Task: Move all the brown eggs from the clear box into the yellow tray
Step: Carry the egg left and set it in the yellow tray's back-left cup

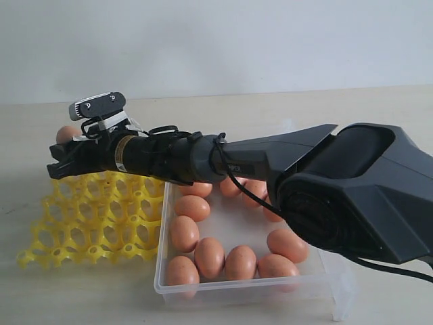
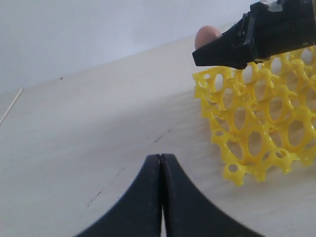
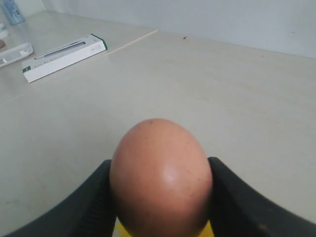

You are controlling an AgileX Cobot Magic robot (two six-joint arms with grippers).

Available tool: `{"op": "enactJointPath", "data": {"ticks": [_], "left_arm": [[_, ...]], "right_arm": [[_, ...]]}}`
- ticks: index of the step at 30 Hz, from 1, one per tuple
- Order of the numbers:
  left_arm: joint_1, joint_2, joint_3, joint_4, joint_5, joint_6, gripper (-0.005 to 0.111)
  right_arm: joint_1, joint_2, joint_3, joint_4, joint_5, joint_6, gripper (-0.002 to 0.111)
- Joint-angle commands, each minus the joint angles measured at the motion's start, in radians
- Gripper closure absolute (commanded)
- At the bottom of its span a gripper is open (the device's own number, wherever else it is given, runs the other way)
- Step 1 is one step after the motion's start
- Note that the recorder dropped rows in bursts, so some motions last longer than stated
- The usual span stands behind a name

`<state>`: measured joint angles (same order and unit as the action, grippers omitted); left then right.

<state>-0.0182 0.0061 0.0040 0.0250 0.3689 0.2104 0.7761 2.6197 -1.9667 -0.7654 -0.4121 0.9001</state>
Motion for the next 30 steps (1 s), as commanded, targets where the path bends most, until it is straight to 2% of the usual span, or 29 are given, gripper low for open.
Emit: {"op": "enactJointPath", "data": {"ticks": [1,5,10,13,17,22,25,27,28,30], "left_arm": [[-0.002,-0.006,-0.004,0.000,-0.008,-0.005,0.107],[-0.002,-0.006,-0.004,0.000,-0.008,-0.005,0.107],[-0.002,-0.006,-0.004,0.000,-0.008,-0.005,0.107],[-0.002,-0.006,-0.004,0.000,-0.008,-0.005,0.107],[-0.002,-0.006,-0.004,0.000,-0.008,-0.005,0.107],[-0.002,-0.006,-0.004,0.000,-0.008,-0.005,0.107],[-0.002,-0.006,-0.004,0.000,-0.008,-0.005,0.107],[-0.002,-0.006,-0.004,0.000,-0.008,-0.005,0.107],[-0.002,-0.006,-0.004,0.000,-0.008,-0.005,0.107],[-0.002,-0.006,-0.004,0.000,-0.008,-0.005,0.107]], "right_arm": [[-0.003,-0.001,-0.009,-0.044,-0.001,0.016,0.085],[-0.003,-0.001,-0.009,-0.065,-0.001,0.018,0.082],[-0.003,-0.001,-0.009,-0.065,-0.001,0.020,0.058],[-0.003,-0.001,-0.009,-0.065,0.017,0.020,0.049],[-0.003,-0.001,-0.009,-0.065,0.043,0.020,0.044],[-0.003,-0.029,-0.009,-0.049,0.108,0.050,0.045],[-0.003,-0.103,-0.009,-0.037,0.252,0.050,0.045],[-0.003,-0.178,-0.009,0.019,0.447,0.017,0.046],[-0.003,-0.212,-0.009,0.071,0.545,-0.029,0.048],[-0.003,-0.290,-0.009,0.222,0.796,-0.251,0.053]]}}
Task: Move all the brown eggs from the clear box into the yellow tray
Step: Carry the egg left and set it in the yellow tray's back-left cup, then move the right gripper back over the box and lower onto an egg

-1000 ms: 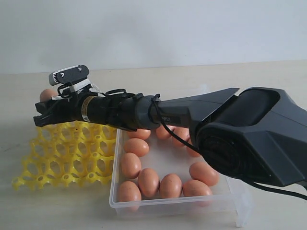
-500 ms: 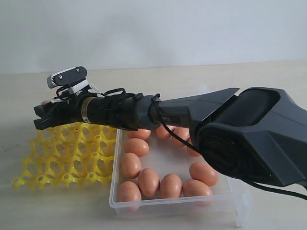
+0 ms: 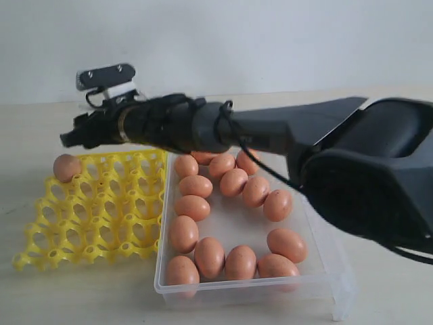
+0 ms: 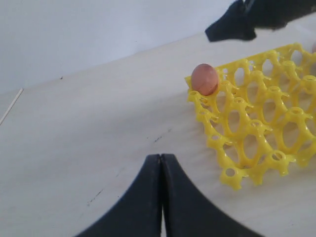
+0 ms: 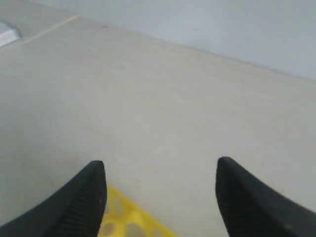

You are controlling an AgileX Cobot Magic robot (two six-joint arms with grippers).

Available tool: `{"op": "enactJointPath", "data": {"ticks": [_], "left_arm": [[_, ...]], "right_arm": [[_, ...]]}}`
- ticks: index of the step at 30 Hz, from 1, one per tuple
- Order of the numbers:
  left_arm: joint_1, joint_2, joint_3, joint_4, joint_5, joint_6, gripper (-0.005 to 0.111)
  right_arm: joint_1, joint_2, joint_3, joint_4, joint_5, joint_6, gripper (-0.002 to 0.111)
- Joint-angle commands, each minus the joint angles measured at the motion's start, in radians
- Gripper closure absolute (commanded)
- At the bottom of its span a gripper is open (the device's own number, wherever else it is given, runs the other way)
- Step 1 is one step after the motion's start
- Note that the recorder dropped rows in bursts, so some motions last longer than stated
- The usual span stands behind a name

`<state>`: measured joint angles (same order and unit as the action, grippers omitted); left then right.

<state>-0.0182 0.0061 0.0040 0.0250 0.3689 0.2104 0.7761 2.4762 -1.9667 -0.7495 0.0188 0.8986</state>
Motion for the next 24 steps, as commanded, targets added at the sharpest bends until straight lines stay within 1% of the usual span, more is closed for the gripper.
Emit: {"op": "enactJointPath", "data": {"ticks": [1,2,4,6,8,10,12,15,16,18,19,21,24], "left_arm": [[-0.002,-0.006,-0.004,0.000,-0.008,-0.005,0.107],[-0.002,-0.006,-0.004,0.000,-0.008,-0.005,0.107],[-0.002,-0.006,-0.004,0.000,-0.008,-0.005,0.107],[-0.002,-0.006,-0.004,0.000,-0.008,-0.005,0.107],[-0.002,-0.006,-0.004,0.000,-0.008,-0.005,0.107],[-0.002,-0.006,-0.004,0.000,-0.008,-0.005,0.107],[-0.002,-0.006,-0.004,0.000,-0.008,-0.005,0.107],[-0.002,-0.006,-0.004,0.000,-0.008,-0.005,0.107],[-0.002,-0.006,-0.004,0.000,-0.008,-0.005,0.107],[-0.002,-0.006,-0.004,0.000,-0.008,-0.005,0.107],[-0.002,-0.006,-0.004,0.000,-0.008,-0.005,0.107],[-0.002,-0.006,-0.004,0.000,-0.008,-0.005,0.107],[-0.002,-0.006,-0.004,0.000,-0.008,-0.005,0.107]], "right_arm": [[-0.003,-0.174,-0.009,0.262,0.463,-0.373,0.055],[-0.003,-0.212,-0.009,0.344,0.607,-0.565,0.058],[-0.003,-0.255,-0.009,0.433,0.798,-0.781,0.059],[-0.012,-0.288,-0.009,0.510,0.977,-0.915,0.059],[-0.034,-0.320,0.023,0.551,1.081,-0.944,0.059],[-0.053,-0.349,0.088,0.556,1.110,-0.963,0.058],[-0.073,-0.387,0.179,0.571,1.108,-0.977,0.056],[-0.105,-0.429,0.304,0.585,1.057,-0.977,0.045],[-0.119,-0.436,0.335,0.588,1.055,-0.963,0.041],[-0.148,-0.438,0.368,0.588,1.055,-0.750,0.035],[-0.163,-0.438,0.383,0.590,1.055,-0.639,0.035],[-0.187,-0.438,0.408,0.578,1.028,-0.548,0.036],[-0.223,-0.438,0.440,0.567,0.983,-0.358,0.038]]}}
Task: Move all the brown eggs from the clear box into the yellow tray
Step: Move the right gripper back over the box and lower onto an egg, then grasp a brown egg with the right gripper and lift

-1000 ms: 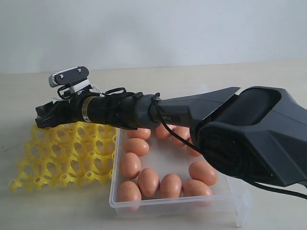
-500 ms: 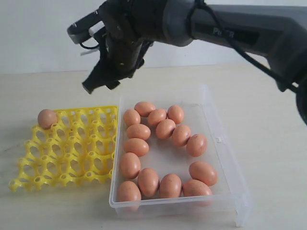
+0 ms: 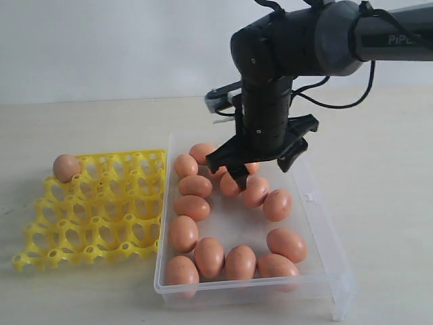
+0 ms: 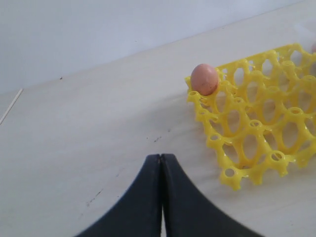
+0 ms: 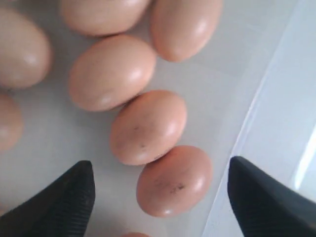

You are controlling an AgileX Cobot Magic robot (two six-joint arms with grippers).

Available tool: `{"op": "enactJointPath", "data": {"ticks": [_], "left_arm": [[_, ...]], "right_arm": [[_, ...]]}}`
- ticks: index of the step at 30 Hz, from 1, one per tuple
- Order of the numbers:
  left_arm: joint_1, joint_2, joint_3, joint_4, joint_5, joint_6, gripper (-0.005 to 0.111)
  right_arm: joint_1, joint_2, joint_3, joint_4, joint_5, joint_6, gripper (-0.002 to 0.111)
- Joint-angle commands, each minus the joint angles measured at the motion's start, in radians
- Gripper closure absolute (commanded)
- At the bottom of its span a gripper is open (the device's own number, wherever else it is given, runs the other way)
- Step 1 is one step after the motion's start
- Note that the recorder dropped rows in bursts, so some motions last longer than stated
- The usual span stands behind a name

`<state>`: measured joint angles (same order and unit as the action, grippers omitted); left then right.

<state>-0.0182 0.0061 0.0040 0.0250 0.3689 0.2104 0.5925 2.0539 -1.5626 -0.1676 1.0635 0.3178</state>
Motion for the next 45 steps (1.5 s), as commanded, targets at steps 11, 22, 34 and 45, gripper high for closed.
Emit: {"op": "enactJointPath", "data": {"ticks": [11,22,34,45], "left_arm": [[-0.002,-0.006,-0.004,0.000,-0.008,-0.005,0.107],[-0.002,-0.006,-0.004,0.000,-0.008,-0.005,0.107],[-0.002,-0.006,-0.004,0.000,-0.008,-0.005,0.107],[-0.002,-0.006,-0.004,0.000,-0.008,-0.005,0.107]], "right_arm": [[-0.072,-0.006,0.058,0.063,-0.275,0.346,0.042],[-0.065,0.106,0.058,0.117,-0.225,0.311,0.043],[-0.063,0.110,0.058,0.110,-0.192,0.229,0.048],[-0.045,0.085,0.058,0.177,-0.326,0.224,0.044]]}}
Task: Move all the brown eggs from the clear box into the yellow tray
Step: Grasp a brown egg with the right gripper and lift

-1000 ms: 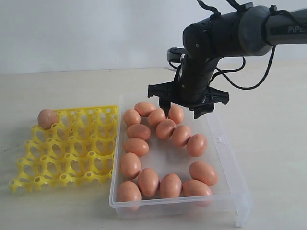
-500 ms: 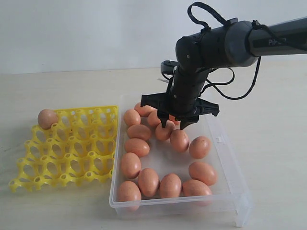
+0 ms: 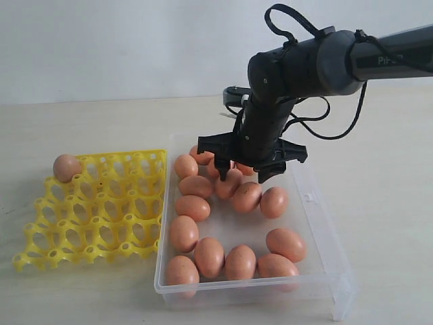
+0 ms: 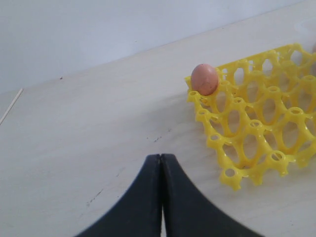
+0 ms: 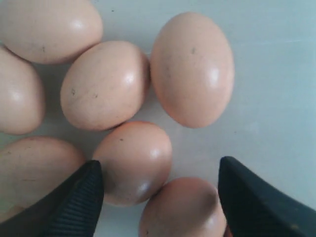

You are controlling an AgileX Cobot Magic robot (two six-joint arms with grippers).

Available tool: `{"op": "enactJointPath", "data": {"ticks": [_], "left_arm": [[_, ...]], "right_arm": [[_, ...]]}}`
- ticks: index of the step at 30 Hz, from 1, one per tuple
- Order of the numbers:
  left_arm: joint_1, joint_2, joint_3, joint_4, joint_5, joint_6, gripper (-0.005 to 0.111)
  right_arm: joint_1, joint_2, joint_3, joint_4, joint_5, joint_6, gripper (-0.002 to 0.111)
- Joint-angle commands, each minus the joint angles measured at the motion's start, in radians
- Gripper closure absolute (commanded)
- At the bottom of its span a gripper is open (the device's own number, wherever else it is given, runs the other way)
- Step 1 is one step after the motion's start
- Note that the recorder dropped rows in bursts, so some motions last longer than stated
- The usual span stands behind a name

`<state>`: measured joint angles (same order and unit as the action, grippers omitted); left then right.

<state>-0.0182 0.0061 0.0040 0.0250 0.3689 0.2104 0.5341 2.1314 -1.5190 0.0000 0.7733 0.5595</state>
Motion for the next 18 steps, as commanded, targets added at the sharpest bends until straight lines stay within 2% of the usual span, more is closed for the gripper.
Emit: {"op": "enactJointPath", "data": {"ticks": [1,11,13,18], "left_arm": [[-0.002,-0.006,-0.004,0.000,-0.008,-0.005,0.107],[-0.002,-0.006,-0.004,0.000,-0.008,-0.005,0.107],[-0.002,-0.006,-0.004,0.000,-0.008,-0.005,0.107],[-0.002,-0.006,-0.004,0.000,-0.008,-0.005,0.107]], "right_arm": [[0.013,0.009,0.015,0.009,-0.053,-0.018,0.044],[0.024,0.066,-0.029,0.025,-0.111,-0.018,0.047],[0.024,0.069,-0.035,0.025,-0.116,-0.018,0.058],[0.024,0.069,-0.035,0.018,-0.114,-0.018,0.098]]}}
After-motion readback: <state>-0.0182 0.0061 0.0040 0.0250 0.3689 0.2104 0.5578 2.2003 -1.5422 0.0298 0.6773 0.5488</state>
